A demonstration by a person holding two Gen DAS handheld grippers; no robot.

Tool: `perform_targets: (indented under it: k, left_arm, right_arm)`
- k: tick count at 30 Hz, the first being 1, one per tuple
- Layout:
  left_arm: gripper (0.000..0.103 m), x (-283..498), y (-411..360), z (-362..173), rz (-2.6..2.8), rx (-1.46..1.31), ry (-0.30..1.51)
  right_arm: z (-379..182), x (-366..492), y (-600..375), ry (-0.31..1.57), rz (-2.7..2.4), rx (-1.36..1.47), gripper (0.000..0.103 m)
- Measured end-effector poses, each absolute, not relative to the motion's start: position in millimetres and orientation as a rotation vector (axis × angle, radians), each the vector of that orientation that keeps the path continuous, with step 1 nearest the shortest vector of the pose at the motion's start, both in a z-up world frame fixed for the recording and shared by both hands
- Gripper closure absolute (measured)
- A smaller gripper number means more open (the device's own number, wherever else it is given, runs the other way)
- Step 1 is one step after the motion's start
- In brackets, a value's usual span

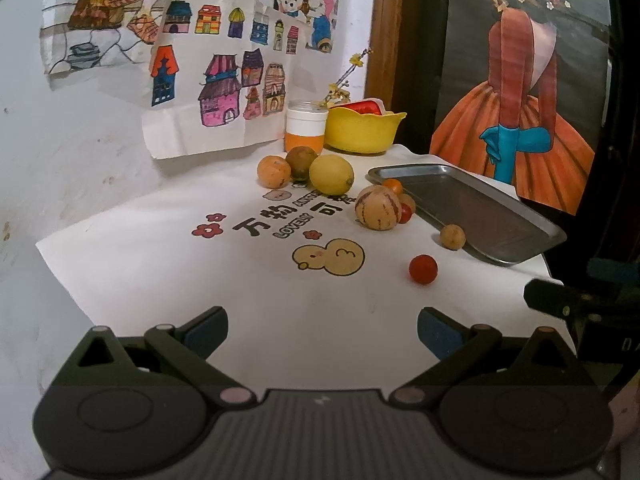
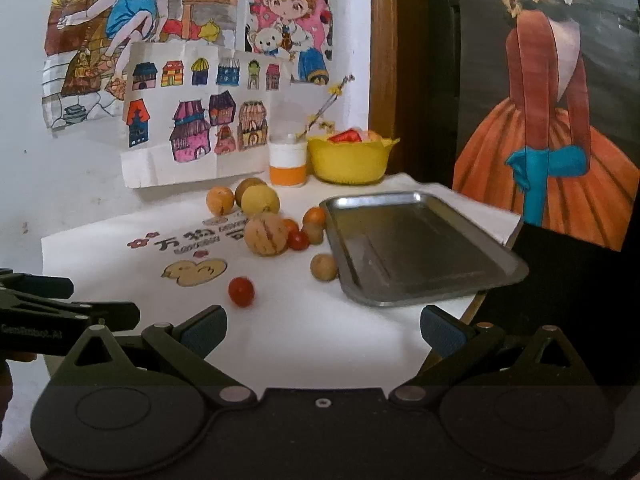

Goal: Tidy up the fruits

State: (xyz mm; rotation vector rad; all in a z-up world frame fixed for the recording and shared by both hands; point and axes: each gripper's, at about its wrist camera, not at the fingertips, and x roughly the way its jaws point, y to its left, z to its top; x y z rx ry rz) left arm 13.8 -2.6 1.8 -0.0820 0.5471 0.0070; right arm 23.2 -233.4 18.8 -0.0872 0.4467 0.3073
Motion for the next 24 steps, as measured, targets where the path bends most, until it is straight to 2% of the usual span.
perform_targets:
  k: [24]
  left_arm:
    - [0.000, 66.2, -24.6, 4.7, -0.092, -0.044, 0.600]
  right_arm:
    - [27.1, 90.9, -259.1, 0.430, 0.414, -0.259, 0.000]
